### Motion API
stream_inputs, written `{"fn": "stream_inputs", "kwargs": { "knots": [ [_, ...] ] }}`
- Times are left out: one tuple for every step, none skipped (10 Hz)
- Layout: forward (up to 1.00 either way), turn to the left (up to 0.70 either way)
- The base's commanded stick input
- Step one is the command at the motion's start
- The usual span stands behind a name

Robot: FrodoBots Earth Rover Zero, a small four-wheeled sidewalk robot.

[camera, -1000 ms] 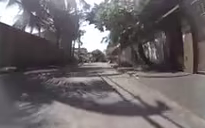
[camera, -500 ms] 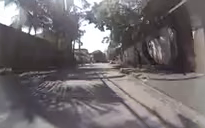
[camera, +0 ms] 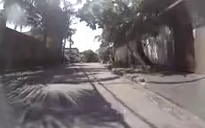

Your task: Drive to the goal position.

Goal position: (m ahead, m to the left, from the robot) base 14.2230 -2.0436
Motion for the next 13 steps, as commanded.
{"fn": "stream_inputs", "kwargs": {
  "knots": [
    [1.0, 0.0],
    [1.0, 0.0],
    [1.0, 0.0],
    [1.0, 0.0],
    [1.0, 0.0],
    [1.0, 0.0],
    [1.0, 0.0],
    [1.0, 0.0],
    [1.0, 0.0],
    [1.0, 0.0],
    [1.0, 0.0],
    [1.0, 0.0],
    [1.0, 0.0]
  ]
}}
